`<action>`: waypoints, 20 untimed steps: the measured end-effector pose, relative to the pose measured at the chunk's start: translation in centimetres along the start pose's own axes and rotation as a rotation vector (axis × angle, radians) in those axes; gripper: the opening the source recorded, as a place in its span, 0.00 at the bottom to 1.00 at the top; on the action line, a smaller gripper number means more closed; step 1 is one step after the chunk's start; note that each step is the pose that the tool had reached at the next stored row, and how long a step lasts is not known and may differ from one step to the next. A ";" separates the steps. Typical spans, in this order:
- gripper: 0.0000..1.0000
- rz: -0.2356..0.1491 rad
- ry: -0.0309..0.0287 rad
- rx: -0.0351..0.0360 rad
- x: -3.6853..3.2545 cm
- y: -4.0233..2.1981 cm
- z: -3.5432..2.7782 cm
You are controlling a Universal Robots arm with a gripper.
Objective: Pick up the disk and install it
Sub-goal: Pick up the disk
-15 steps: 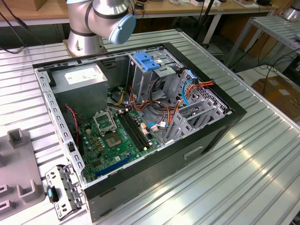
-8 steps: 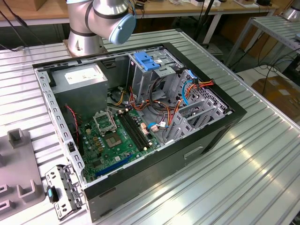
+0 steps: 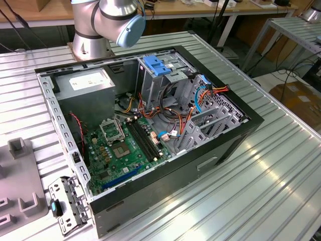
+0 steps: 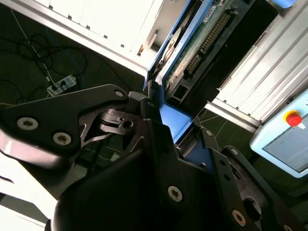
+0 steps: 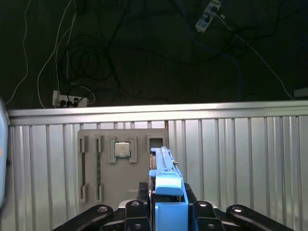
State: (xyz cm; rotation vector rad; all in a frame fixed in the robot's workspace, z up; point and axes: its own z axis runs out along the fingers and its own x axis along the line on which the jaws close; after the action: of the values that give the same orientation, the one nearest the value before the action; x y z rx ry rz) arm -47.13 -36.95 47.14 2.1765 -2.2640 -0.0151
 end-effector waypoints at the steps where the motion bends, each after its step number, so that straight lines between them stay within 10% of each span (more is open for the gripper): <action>1: 0.37 0.000 0.0000 -0.0003 0.00 0.00 -0.28; 20: 0.37 0.000 -0.0008 -0.0072 -0.03 0.03 -4.29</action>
State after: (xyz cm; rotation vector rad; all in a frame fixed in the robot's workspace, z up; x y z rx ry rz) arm -47.13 -36.95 51.44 2.1735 -2.2607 -0.0242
